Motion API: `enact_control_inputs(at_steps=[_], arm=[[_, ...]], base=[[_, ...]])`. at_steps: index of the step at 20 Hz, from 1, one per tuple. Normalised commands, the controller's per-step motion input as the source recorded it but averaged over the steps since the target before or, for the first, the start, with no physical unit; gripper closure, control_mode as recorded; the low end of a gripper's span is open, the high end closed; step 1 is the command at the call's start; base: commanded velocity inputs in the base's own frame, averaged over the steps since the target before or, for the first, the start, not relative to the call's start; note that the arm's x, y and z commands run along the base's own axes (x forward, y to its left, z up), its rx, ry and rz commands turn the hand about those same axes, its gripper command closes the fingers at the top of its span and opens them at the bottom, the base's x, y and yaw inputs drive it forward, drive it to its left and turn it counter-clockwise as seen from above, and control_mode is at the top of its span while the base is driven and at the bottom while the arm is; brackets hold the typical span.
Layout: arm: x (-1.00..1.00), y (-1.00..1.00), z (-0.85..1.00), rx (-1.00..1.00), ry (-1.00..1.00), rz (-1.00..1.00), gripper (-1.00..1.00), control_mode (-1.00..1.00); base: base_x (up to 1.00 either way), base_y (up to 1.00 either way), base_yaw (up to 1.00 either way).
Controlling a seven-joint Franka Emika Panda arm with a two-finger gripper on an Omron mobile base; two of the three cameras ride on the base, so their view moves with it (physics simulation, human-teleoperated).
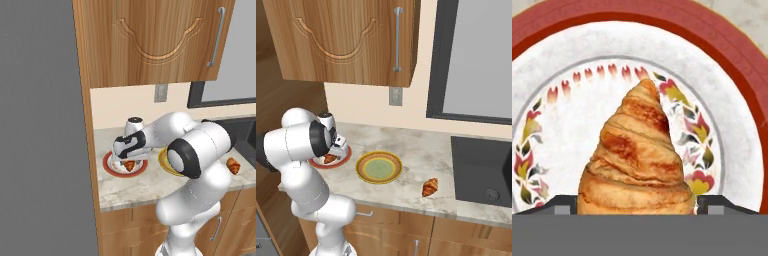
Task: Place the pastries on the plates.
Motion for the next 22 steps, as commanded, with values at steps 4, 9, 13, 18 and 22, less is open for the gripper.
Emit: enact_control_inputs(at_steps=[4,9,13,18,22], arm=[[-0.01,0.0,0.54,0.0,0.0,0.0,-1.0,-1.0],[-0.14,-0.11,0.39,-0.02,0.0,-0.05,-1.0,-1.0],[-0.25,-0.57,0.25,-0.03,0.0,-0.13,-1.0,-1.0],[-0.25,-0.88,0.3,0.01,0.0,-0.11,-1.0,-1.0],[-0.32,-1.0,0.0,0.02,0.0,-0.07,-1.0,-1.0]], base=[[0.0,0.0,0.0],[0.0,0.0,0.0],[0.0,0.0,0.0],[0.0,0.0,0.0],[0.0,0.0,0.0]])
